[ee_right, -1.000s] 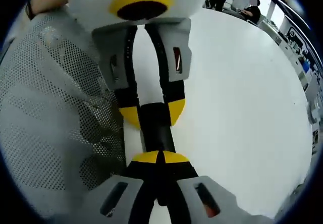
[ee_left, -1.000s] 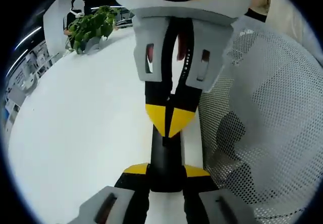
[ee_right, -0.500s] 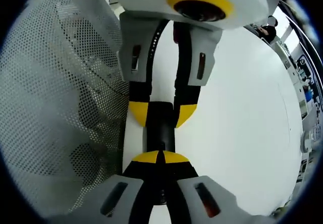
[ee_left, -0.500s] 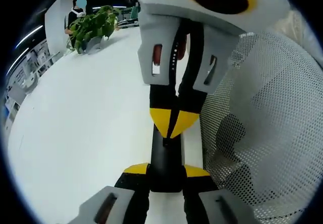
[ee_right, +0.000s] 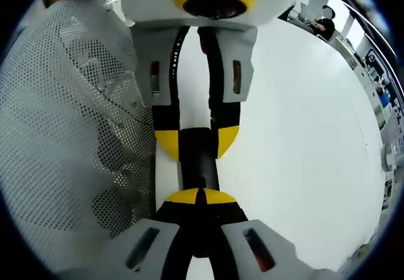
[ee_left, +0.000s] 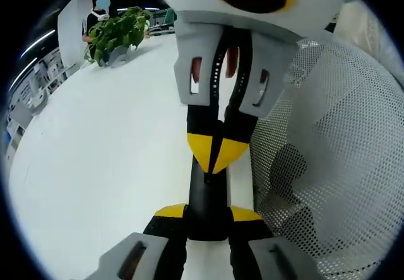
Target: Press the specified remote control buttons in sequence, fully releasing each button before pressing the next.
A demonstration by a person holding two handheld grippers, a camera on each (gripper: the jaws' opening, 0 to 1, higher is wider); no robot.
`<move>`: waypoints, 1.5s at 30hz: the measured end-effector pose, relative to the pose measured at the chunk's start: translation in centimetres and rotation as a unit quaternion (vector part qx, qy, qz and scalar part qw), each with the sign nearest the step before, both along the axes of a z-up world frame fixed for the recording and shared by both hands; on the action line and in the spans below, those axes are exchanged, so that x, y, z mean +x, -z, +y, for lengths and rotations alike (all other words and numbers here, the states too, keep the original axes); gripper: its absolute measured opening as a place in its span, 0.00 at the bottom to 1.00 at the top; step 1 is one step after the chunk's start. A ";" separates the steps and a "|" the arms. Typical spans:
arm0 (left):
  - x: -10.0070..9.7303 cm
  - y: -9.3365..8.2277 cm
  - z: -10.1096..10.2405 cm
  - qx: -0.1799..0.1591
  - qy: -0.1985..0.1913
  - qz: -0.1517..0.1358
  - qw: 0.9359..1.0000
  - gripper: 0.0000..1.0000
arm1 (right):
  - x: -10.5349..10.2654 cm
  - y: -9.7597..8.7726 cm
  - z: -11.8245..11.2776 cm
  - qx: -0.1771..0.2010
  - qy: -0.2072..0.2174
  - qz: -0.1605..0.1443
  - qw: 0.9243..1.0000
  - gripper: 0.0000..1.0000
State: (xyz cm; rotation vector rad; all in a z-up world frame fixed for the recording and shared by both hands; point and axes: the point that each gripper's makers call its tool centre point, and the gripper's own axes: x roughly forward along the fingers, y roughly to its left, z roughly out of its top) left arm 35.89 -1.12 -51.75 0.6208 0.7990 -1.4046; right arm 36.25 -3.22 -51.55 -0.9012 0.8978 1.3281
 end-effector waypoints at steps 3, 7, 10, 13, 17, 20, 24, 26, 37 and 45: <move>0.0 0.0 0.0 -0.001 -0.001 0.001 1.000 0.24 | -0.1 0.0 -0.1 0.007 0.003 -0.010 1.000 0.00; 0.0 0.0 0.0 -0.001 -0.002 0.001 1.000 0.24 | -0.1 0.0 0.1 -0.007 -0.018 -0.025 0.999 0.00; 0.0 0.0 0.0 -0.002 -0.002 0.002 1.000 0.24 | 0.0 -0.2 0.1 -0.013 -0.022 -0.019 0.999 0.00; 0.0 0.0 0.0 -0.003 -0.004 0.003 1.000 0.24 | 0.0 -0.2 0.2 -0.009 -0.022 -0.019 1.000 0.00; 0.0 0.0 0.0 -0.003 -0.004 0.003 1.000 0.24 | 0.0 -0.3 0.3 -0.006 -0.023 -0.022 0.999 0.00; 0.0 0.0 0.0 -0.003 -0.004 0.003 1.000 0.24 | 0.0 -0.3 0.3 -0.010 -0.038 -0.028 0.999 0.00; 0.1 0.0 0.0 -0.005 -0.006 0.006 1.000 0.24 | -0.1 -0.3 0.4 -0.020 -0.061 -0.038 0.997 0.00; 0.1 0.0 0.0 -0.006 -0.005 0.006 1.000 0.24 | 0.0 -0.3 0.4 -0.027 -0.062 -0.032 0.997 0.00; 0.0 0.0 -0.2 -0.008 -0.005 0.007 1.000 0.24 | 0.0 -0.2 0.2 -0.024 -0.022 -0.038 0.999 0.00; 0.0 0.0 -0.2 -0.011 -0.008 0.008 1.000 0.24 | -0.1 -0.3 0.2 0.004 -0.014 -0.066 0.998 0.00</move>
